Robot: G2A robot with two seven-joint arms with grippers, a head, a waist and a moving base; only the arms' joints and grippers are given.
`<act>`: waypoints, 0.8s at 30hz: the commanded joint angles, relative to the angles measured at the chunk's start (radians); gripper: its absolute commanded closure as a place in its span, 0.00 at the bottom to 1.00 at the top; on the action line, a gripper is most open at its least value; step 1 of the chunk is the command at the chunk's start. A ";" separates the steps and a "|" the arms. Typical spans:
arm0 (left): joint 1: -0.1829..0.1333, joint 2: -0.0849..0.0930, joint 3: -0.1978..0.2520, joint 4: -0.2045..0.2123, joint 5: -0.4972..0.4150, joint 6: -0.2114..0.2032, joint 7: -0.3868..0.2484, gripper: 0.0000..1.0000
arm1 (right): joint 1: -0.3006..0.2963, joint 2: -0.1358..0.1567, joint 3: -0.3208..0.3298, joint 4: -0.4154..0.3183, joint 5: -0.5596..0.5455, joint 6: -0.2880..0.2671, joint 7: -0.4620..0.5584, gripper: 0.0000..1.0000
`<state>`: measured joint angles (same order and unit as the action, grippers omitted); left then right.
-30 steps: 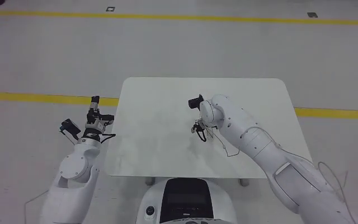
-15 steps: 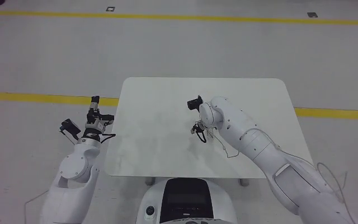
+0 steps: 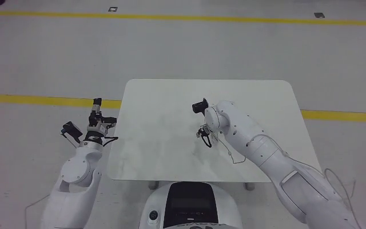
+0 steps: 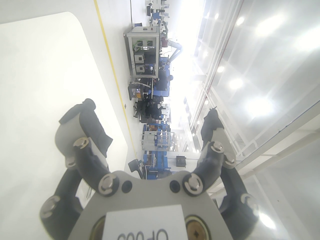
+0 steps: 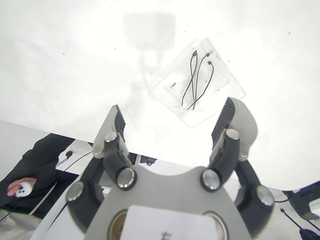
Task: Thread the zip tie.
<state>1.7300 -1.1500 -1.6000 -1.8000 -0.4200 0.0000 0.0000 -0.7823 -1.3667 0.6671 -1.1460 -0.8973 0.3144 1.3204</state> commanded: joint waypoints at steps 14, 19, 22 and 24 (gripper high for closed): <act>0.000 0.000 0.000 0.000 0.000 0.000 0.000 0.00 | -0.036 0.003 0.035 -0.006 -0.033 0.003 -0.007 1.00; 0.000 0.000 0.000 0.000 0.000 0.000 0.000 0.00 | -0.031 -0.007 0.029 0.029 -0.033 -0.001 -0.018 1.00; 0.000 0.000 0.000 0.000 0.000 0.000 0.000 0.00 | -0.025 -0.015 0.024 0.056 -0.032 -0.001 -0.029 1.00; 0.000 0.000 0.000 0.000 0.000 0.000 0.000 0.00 | -0.021 -0.020 0.020 0.072 -0.030 -0.003 -0.037 0.97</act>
<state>1.7300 -1.1500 -1.6000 -1.8000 -0.4200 0.0000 0.0000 -0.8054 -1.3848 0.6889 -1.0821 -0.9282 0.3120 1.2870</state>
